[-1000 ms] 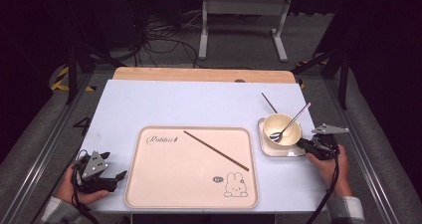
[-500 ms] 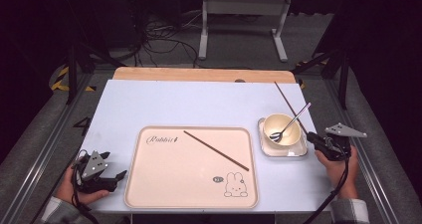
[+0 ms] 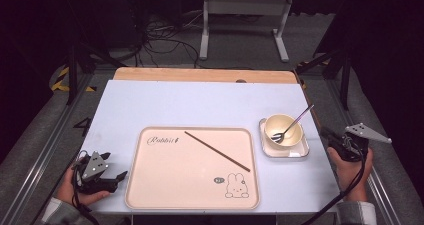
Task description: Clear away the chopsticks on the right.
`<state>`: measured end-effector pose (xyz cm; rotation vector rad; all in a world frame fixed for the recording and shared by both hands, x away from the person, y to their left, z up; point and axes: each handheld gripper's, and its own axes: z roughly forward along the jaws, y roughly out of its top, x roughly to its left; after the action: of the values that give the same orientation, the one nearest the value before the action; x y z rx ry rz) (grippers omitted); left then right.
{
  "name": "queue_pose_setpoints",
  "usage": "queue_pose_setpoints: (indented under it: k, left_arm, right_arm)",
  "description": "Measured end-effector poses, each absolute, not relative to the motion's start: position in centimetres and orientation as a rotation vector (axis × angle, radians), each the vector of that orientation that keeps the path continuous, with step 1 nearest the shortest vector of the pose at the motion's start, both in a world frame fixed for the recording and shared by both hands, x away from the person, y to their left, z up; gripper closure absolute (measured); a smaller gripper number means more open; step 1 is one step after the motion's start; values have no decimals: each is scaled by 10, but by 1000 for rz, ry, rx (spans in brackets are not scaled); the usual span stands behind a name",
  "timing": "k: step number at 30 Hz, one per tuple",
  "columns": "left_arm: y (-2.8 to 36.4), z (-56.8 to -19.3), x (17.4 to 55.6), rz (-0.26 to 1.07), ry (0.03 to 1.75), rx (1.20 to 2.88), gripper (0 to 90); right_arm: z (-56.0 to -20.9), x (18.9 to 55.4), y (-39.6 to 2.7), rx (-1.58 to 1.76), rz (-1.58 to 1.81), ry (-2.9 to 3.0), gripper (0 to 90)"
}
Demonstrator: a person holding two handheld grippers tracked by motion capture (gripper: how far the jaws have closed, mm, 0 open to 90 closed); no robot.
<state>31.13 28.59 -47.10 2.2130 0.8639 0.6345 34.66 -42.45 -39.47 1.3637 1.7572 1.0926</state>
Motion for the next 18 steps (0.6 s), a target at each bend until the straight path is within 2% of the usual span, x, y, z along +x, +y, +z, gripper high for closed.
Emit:
queue_pose_setpoints:
  k: [18]
  left_arm:
    - [287,-471,311,635,865,2212,164]
  right_arm:
    - [-375,348,-423,1332,1188,1686,852]
